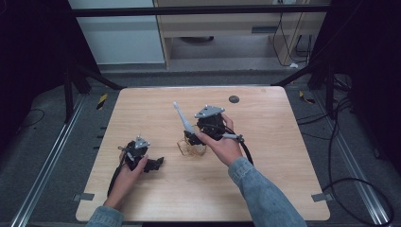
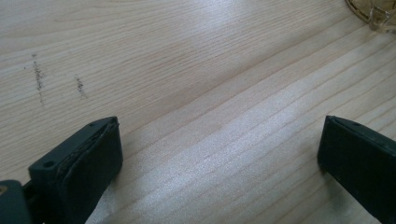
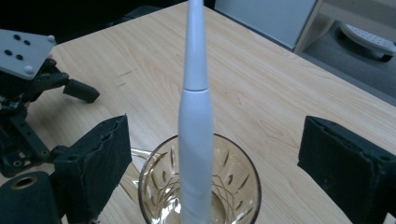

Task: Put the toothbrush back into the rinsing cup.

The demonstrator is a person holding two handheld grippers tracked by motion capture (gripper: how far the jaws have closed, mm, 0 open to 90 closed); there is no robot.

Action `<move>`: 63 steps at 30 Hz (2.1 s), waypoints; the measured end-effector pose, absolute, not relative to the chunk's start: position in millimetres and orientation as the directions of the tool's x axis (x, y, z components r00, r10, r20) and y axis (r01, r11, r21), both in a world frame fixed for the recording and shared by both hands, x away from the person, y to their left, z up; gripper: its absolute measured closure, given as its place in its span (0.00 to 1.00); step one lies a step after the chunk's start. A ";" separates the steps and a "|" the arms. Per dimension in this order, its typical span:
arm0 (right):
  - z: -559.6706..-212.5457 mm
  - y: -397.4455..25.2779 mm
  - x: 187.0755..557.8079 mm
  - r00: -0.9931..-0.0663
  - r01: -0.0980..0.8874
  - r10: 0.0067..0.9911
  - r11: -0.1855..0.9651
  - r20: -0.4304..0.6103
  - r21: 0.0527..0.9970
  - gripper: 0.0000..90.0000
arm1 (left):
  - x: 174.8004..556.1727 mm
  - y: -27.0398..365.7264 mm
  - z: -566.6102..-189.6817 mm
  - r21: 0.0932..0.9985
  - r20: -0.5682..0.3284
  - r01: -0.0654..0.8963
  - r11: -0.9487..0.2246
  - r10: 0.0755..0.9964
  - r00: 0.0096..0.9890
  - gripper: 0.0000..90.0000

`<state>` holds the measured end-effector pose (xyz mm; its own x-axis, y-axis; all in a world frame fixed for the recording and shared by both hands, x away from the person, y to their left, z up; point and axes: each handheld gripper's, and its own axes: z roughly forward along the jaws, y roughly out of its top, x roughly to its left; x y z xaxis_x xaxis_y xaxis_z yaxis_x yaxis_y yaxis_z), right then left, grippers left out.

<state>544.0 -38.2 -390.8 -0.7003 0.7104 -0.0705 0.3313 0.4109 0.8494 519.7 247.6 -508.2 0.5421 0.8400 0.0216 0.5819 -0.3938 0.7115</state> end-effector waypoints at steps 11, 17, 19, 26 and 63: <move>-388.4 -52.0 548.6 -0.665 0.346 0.742 0.401 -0.080 0.848 0.12 | 519.5 247.5 -508.3 0.712 0.022 0.582 -0.394 0.840 0.542 0.00; -386.9 -62.0 548.3 -0.655 0.353 0.752 0.394 -0.077 0.849 0.12 | 519.5 247.6 -508.2 0.711 0.022 0.582 -0.395 0.840 0.543 0.00; -387.3 -66.7 547.5 -0.652 0.354 0.754 0.394 -0.078 0.848 0.12 | 519.5 247.5 -508.2 0.711 0.022 0.582 -0.395 0.840 0.542 0.00; -390.0 -84.4 543.5 -0.636 0.366 0.768 0.385 -0.074 0.847 0.12 | 519.5 247.6 -508.2 0.711 0.023 0.581 -0.395 0.840 0.543 0.00; -438.1 -193.7 544.3 -0.508 0.532 0.861 0.353 -0.044 0.770 0.15 | 519.5 247.5 -508.2 0.711 0.023 0.581 -0.395 0.840 0.542 0.00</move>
<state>544.3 -193.7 -438.1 -0.5075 0.8605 -0.0443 0.5319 0.3533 0.7696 519.5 247.5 -508.2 0.5425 0.8398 0.0229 0.5812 -0.3949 0.7115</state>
